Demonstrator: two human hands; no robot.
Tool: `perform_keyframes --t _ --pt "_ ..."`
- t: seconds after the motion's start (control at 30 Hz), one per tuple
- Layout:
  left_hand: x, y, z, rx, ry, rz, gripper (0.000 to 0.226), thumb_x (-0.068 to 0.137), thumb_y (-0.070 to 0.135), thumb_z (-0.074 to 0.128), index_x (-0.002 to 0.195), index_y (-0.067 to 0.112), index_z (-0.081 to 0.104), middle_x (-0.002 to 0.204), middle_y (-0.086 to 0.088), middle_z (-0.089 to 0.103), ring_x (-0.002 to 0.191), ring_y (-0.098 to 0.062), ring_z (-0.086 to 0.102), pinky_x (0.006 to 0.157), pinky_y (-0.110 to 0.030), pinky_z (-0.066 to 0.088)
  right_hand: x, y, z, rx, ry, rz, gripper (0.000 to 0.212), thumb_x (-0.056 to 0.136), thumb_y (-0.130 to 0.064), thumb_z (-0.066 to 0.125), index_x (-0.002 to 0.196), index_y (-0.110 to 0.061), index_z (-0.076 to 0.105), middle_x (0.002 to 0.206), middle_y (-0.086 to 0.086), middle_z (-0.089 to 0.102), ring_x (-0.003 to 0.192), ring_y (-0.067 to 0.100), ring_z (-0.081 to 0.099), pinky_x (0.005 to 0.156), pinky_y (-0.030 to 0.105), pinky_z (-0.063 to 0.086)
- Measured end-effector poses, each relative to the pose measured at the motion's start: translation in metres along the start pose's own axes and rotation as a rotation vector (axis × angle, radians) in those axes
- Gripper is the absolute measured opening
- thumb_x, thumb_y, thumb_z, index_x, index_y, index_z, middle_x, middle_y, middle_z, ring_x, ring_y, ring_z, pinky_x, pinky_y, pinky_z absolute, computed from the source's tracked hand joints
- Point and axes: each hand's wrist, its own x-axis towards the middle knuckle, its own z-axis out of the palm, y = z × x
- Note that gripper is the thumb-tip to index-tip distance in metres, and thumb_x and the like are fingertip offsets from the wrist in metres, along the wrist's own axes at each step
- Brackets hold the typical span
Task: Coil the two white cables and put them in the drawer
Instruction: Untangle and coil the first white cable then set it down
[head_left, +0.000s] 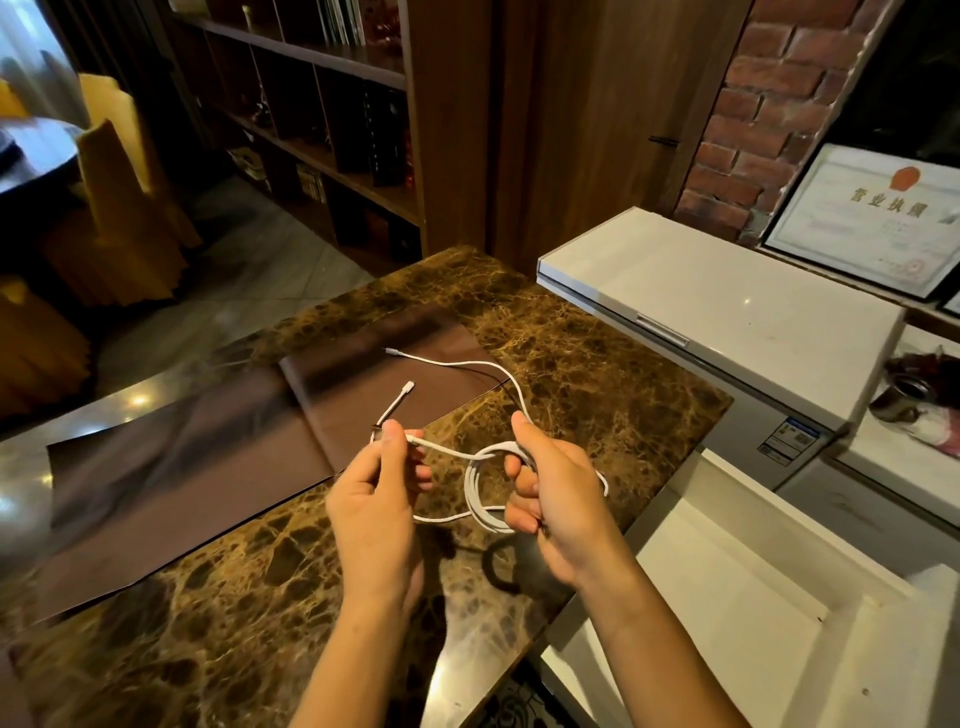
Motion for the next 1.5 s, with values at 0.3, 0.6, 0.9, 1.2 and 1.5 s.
perform_keyframes --t 0.3,0.6,0.9,1.2,1.5 --pt "-0.017 -0.017 0.011 0.284 -0.399 0.144 0.046 0.102 0.044 0.043 0.084 0.018 0.076 0.072 -0.001 0.077 0.065 -0.009 0.073 0.065 -0.013 0.054 -0.005 0.0 0.009 0.031 -0.028 -0.021 0.05 0.105 -0.036 0.054 0.058 -0.019 0.058 0.053 0.002 0.047 0.041 0.011 0.043 0.036 0.02 0.033" --pt "-0.009 -0.019 0.007 0.428 -0.239 0.282 0.041 0.106 0.028 0.044 0.075 0.014 0.067 0.062 0.003 0.069 0.05 -0.006 0.06 0.049 -0.013 0.044 -0.01 0.003 -0.005 0.017 -0.26 0.042 0.04 0.107 -0.03 0.047 0.098 -0.007 0.077 0.084 0.015 0.068 0.079 0.022 0.069 0.083 0.039 0.06" --pt "0.0 -0.018 -0.005 0.533 -0.143 0.369 0.047 0.106 0.029 0.048 0.065 0.006 0.056 0.057 -0.012 0.053 0.051 -0.025 0.045 0.049 -0.041 0.037 -0.02 -0.007 -0.041 -0.259 -0.242 -0.169 0.02 0.089 -0.024 0.074 0.104 -0.012 0.081 0.085 0.007 0.076 0.073 0.016 0.066 0.064 0.024 0.055" --pt "-0.014 -0.017 0.005 0.491 -0.239 0.367 0.045 0.099 0.034 0.047 0.069 0.005 0.061 0.056 -0.009 0.056 0.05 -0.022 0.047 0.046 -0.028 0.037 -0.025 -0.008 -0.024 -0.265 -0.34 -0.19 0.018 0.087 -0.009 0.078 0.105 -0.012 0.078 0.089 0.014 0.077 0.081 0.02 0.072 0.071 0.027 0.059" --pt "-0.017 -0.014 0.007 0.476 -0.232 0.33 0.039 0.1 0.035 0.047 0.065 0.022 0.06 0.057 0.004 0.057 0.05 -0.013 0.049 0.049 -0.037 0.04 -0.022 0.016 -0.015 -0.898 0.174 -0.879 0.015 0.083 -0.017 0.083 0.097 -0.02 0.077 0.089 -0.009 0.069 0.077 0.006 0.067 0.064 0.012 0.053"
